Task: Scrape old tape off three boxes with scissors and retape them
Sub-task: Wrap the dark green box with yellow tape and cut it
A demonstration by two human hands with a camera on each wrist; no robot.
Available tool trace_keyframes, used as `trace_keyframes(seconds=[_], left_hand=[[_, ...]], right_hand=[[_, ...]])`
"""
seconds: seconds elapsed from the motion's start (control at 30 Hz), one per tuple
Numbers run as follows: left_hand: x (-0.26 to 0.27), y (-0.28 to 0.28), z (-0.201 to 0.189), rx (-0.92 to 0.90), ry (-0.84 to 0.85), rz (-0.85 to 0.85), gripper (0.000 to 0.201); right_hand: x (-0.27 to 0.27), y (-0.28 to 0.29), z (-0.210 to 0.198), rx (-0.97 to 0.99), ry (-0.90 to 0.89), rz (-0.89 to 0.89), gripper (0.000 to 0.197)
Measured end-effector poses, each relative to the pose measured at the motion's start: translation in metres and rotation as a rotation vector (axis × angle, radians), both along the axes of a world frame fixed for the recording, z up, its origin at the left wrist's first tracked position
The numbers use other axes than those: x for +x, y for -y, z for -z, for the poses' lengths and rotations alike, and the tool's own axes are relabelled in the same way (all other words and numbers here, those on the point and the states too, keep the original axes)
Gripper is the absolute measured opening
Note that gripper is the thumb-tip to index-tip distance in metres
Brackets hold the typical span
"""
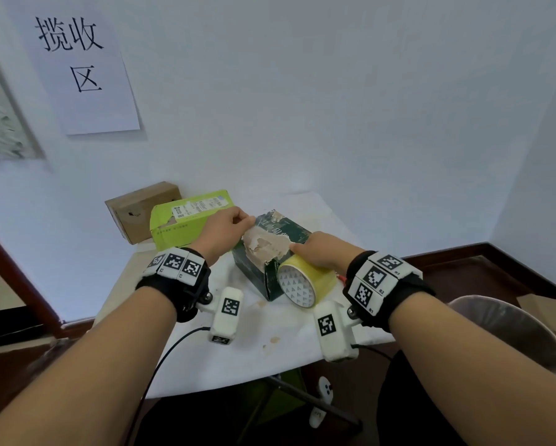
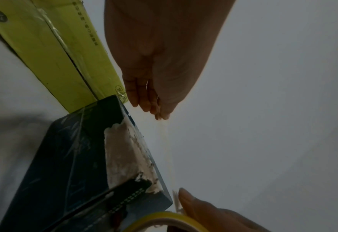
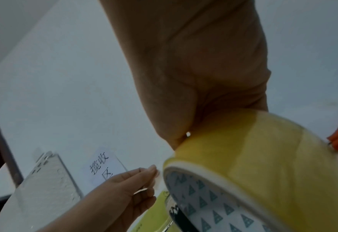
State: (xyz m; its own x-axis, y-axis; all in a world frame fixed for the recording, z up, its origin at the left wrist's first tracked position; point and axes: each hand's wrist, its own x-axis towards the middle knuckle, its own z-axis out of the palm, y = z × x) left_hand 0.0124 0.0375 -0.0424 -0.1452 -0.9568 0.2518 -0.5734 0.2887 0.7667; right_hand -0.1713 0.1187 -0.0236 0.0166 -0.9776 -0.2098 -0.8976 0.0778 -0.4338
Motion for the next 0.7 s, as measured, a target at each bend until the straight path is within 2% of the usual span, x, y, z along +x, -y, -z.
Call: trace_keyframes(seconds=[0.2,0.3,0.4,0.57,0.7], left_hand=[[0.003,0.009,0.006,-0.091,0.107,-0.015,0.018],[0.004,0.014,0.011,-0.124,0.155,-0.018,0.017],[0.001,0.017,0.016,-0.135,0.169,-0.003,0.016],[-0.002,0.019,0.018,-0.186,0.205,0.013,0.016],[0.000,0.021,0.019,-0.207,0.234,0.021,0.018]], right_hand=[[0.008,0.014,0.009,-0.031,0.025,0.038,0.042],[0.014,0.018,0.010,-0.031,0.005,0.037,0.044],[0.014,0.019,0.012,-0.012,-0.020,0.035,0.051],[0.017,0.019,0.010,0.017,-0.045,0.030,0.044],[0.022,0.017,0.005,-0.008,0.010,0.080,0.040]])
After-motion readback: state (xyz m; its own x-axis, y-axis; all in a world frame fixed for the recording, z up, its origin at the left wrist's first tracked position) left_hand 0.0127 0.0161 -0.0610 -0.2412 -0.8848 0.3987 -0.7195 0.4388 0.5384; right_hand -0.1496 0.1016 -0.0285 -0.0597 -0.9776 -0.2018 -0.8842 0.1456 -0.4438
